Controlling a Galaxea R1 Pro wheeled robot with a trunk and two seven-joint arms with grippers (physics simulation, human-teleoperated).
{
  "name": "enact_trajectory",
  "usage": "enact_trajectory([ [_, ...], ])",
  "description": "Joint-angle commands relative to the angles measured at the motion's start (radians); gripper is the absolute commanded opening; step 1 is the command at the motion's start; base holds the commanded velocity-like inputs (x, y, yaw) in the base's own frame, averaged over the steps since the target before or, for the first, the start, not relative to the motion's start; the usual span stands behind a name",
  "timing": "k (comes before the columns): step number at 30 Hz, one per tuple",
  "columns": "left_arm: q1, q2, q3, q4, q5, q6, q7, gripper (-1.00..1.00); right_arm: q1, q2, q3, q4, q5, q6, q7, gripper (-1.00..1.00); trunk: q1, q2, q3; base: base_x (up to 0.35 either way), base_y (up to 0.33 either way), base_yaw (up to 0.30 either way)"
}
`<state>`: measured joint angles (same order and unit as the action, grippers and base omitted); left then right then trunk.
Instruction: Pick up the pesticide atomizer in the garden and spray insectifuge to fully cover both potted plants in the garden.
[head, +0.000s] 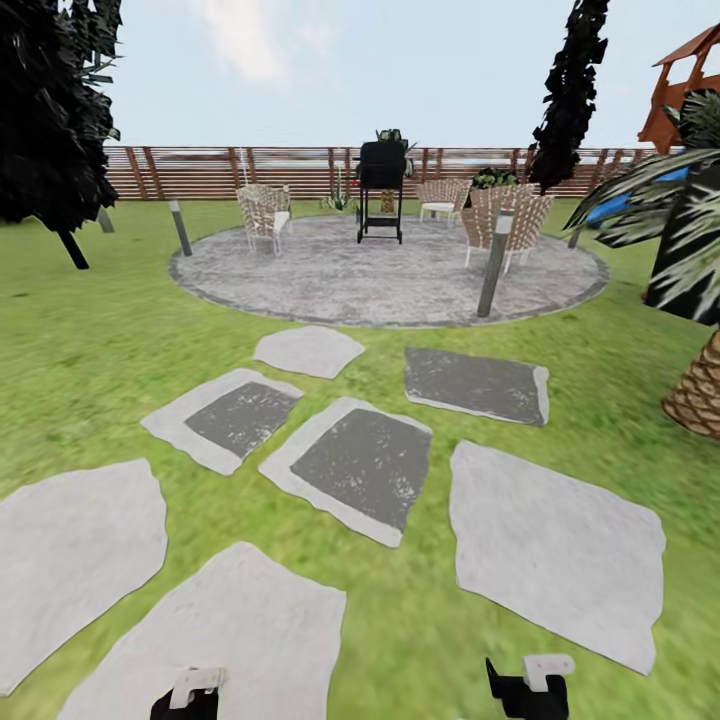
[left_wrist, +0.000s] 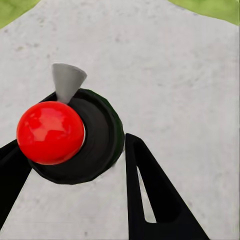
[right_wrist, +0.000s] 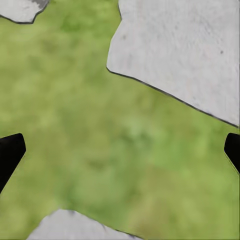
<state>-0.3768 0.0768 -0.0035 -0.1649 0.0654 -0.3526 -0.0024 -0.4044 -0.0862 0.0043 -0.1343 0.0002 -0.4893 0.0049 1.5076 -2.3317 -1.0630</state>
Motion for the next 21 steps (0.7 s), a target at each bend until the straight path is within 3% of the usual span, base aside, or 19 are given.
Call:
enact_trajectory([
  [1, -0.001, 0.0, -0.001, 0.001, 0.007, -0.003, -0.001, -1.0, -0.001, 0.0, 0.0, 0.001, 0.0, -0.003, 0.0, 1.0, 0.0, 0.0, -0.001, 0.336, 0.0, 0.0],
  [21, -0.001, 0.001, -0.001, 0.001, 0.007, -0.003, -0.001, -1.0, -0.001, 0.0, 0.001, 0.001, 0.001, -0.003, 0.001, 1.0, 0.0, 0.0, -0.001, 0.336, 0.0, 0.0],
])
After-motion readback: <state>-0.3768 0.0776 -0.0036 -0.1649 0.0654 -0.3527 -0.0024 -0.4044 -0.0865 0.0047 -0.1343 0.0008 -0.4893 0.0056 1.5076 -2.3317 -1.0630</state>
